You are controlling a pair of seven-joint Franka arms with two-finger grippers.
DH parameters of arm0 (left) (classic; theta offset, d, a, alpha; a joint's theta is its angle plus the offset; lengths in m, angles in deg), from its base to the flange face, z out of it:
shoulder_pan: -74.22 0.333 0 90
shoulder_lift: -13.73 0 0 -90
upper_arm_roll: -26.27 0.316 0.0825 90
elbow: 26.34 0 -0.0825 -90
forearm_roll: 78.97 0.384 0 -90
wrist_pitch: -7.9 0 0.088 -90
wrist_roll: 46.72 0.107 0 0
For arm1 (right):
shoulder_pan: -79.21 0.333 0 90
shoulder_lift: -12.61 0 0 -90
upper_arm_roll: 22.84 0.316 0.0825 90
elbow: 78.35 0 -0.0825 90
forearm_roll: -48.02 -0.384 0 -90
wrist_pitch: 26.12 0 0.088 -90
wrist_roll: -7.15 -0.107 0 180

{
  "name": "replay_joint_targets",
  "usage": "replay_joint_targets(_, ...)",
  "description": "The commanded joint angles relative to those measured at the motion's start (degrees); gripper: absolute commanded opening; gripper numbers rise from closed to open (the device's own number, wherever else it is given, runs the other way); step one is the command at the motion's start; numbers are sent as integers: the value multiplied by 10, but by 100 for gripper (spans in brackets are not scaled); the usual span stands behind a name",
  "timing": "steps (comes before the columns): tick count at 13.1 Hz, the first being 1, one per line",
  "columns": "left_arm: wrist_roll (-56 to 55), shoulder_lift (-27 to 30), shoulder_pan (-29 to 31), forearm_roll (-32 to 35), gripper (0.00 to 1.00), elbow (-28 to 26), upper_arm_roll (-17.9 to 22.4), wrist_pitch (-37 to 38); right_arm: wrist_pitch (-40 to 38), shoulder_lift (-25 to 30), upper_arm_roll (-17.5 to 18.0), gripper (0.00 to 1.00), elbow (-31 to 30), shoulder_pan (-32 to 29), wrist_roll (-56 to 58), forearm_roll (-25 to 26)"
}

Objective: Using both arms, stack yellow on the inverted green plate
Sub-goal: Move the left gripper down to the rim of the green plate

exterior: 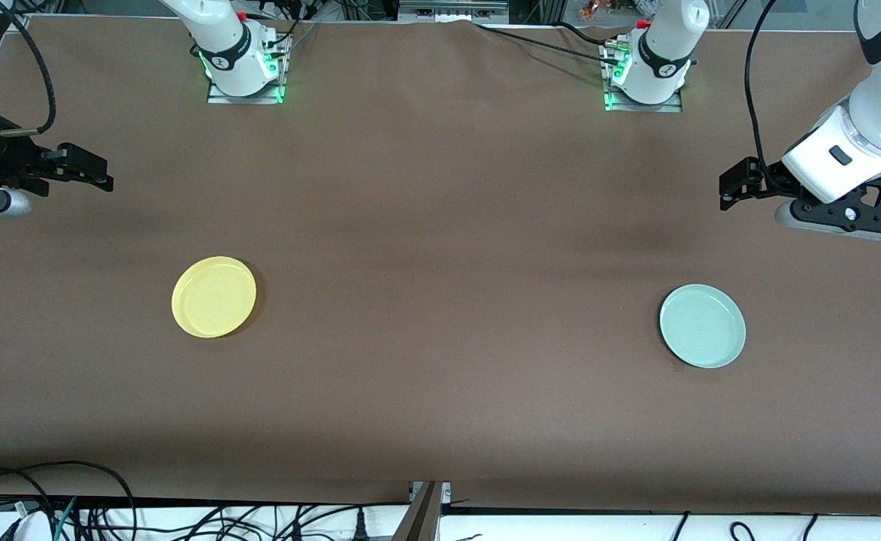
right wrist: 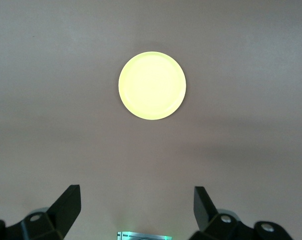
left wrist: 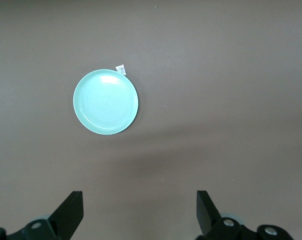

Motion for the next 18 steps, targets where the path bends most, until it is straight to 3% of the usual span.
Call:
replay_joint_targets(1, 14, 5, -3, 5, 100, -4, 1, 9, -4, -6, 0, 100, 14, -3, 6, -6)
replay_joint_targets(18, 13, -22, -4, 4, 100, 13, -5, -11, -5, -8, -2, 100, 14, -5, 6, -6)
